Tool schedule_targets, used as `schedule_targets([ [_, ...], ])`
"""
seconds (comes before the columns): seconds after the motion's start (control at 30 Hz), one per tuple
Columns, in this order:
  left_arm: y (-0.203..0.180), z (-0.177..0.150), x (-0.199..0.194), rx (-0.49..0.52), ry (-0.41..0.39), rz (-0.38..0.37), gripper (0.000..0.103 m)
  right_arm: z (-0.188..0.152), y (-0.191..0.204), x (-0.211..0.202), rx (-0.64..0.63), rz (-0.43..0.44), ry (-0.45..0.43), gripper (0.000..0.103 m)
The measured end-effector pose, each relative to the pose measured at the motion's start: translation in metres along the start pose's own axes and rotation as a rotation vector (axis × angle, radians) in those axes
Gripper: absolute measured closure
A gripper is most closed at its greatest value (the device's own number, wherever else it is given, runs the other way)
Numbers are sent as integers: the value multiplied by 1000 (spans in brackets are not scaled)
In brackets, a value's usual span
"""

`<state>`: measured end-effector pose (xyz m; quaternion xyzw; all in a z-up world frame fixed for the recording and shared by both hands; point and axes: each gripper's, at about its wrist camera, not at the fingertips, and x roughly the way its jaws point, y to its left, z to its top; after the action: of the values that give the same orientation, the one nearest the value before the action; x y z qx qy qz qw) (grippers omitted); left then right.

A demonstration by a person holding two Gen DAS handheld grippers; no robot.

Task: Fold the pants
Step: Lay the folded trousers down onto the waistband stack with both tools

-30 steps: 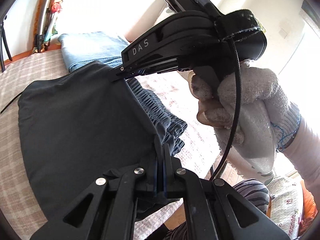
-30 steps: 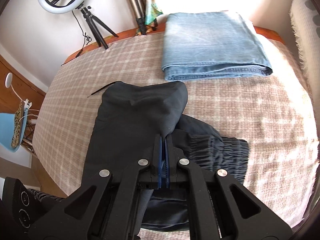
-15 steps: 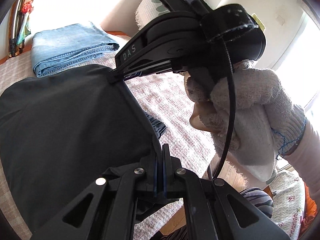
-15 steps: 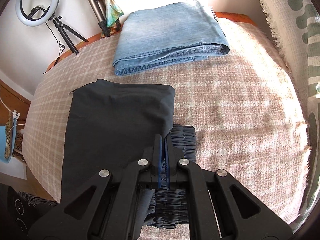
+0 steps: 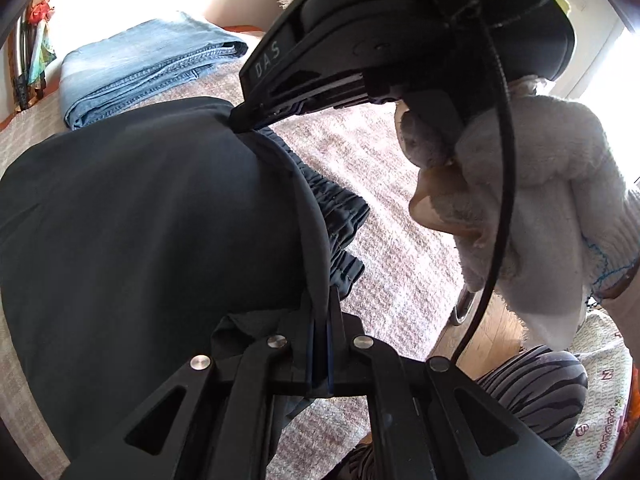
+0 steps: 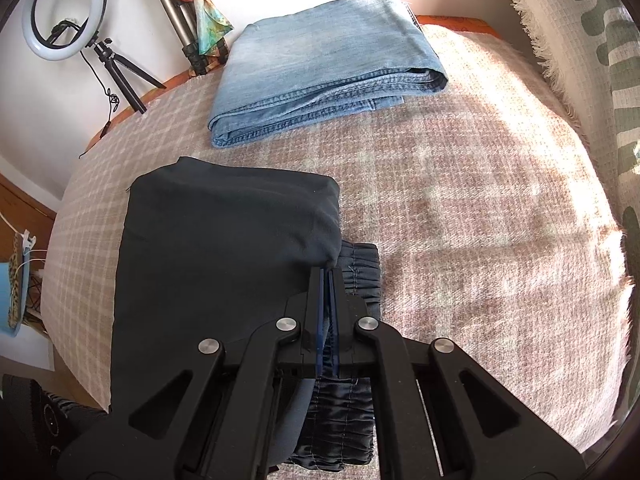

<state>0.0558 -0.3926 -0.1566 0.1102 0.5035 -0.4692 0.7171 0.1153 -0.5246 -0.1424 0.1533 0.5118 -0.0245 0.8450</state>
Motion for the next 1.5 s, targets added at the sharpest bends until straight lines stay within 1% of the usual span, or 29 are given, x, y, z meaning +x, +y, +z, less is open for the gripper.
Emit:
schedule_targets([
  [0.07,-1,-1,4,21,11,18,101,-2,-2,-1,6,12,2,100],
  [0.13,1,0,12,31,44,33,101,-4,-4,-4,11,39,4,100],
  [0.2,6,1,13,16,54,20,100,-8,-6,-10,19,50,-7,100],
  [0.27,14,4,14,-20,69,0,100,-14,-8,-17,29,81,-9,100],
  [0.3,15,5,14,-20,72,0,100,-17,-9,-20,33,100,-7,100],
  [0.43,13,8,16,10,72,25,100,-38,-9,-33,29,139,6,100],
  [0.6,12,9,16,-13,74,1,100,-56,-15,-36,75,161,18,100],
  [0.67,13,7,13,-18,58,-4,100,-61,-16,-38,87,171,12,99],
  [0.7,12,5,10,-10,46,4,100,-63,-15,-39,89,178,11,99],
  [0.87,9,-8,-11,64,-20,131,100,-78,-7,-47,78,196,2,99],
  [0.9,9,-10,-16,74,-27,146,100,-79,-6,-48,84,203,-4,98],
  [0.97,13,-11,-20,58,-25,149,100,-78,-1,-49,93,224,-15,97],
  [1.03,17,-11,-18,31,-2,135,99,-76,3,-44,105,218,9,83],
  [1.07,17,-12,-19,25,0,133,99,-76,6,-40,107,208,27,60],
  [1.1,16,-11,-19,24,-4,136,99,-76,8,-36,97,202,44,46],
  [1.13,14,-12,-19,32,-10,140,99,-76,11,-31,85,185,60,45],
  [1.2,3,-12,-17,61,-13,140,99,-76,13,-25,74,169,72,46],
  [1.23,-2,-13,-16,82,-12,142,99,-75,13,-23,71,159,76,52],
  [1.27,-6,-14,-14,91,-10,140,99,-73,12,-20,77,149,90,79],
  [1.33,-7,-14,-12,75,-3,119,98,-71,7,-19,86,156,92,85],
  [1.37,-6,-14,-13,62,-4,106,98,-70,7,-20,72,147,89,90],
  [1.47,-3,-16,-23,36,-26,83,97,-67,9,-28,40,104,68,93],
  [1.5,-3,-16,-27,34,-32,77,95,-66,11,-31,26,85,54,94],
])
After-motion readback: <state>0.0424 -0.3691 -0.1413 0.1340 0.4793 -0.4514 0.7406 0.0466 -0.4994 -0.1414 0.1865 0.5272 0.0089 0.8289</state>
